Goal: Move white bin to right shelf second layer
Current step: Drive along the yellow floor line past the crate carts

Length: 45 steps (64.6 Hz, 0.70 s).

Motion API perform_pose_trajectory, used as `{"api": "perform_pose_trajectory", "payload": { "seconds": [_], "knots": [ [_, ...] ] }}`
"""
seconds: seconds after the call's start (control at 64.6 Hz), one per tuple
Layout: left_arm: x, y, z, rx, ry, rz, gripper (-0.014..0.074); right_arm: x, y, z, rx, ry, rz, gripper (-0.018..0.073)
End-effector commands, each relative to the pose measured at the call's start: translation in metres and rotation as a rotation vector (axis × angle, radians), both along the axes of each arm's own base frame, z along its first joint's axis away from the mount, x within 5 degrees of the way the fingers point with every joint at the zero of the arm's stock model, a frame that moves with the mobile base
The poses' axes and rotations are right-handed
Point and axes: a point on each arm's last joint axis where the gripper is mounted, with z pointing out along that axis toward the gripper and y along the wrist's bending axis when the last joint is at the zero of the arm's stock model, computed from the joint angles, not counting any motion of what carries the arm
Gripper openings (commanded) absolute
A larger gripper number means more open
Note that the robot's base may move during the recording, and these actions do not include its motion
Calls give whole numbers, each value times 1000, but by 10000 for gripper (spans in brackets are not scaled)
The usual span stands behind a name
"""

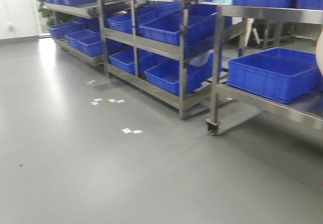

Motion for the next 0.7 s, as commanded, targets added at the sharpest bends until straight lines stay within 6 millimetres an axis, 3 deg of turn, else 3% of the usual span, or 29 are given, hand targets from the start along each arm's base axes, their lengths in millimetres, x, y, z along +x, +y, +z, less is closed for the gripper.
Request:
{"api": "perform_pose_trajectory", "payload": {
  "seconds": [0.0,0.681],
  "knots": [
    [0,0,-1,-14,-70,0,85,3,0,17,8,-118,-5,55],
    [0,0,-1,-14,-70,0,85,3,0,17,8,-118,-5,55]
  ]
}}
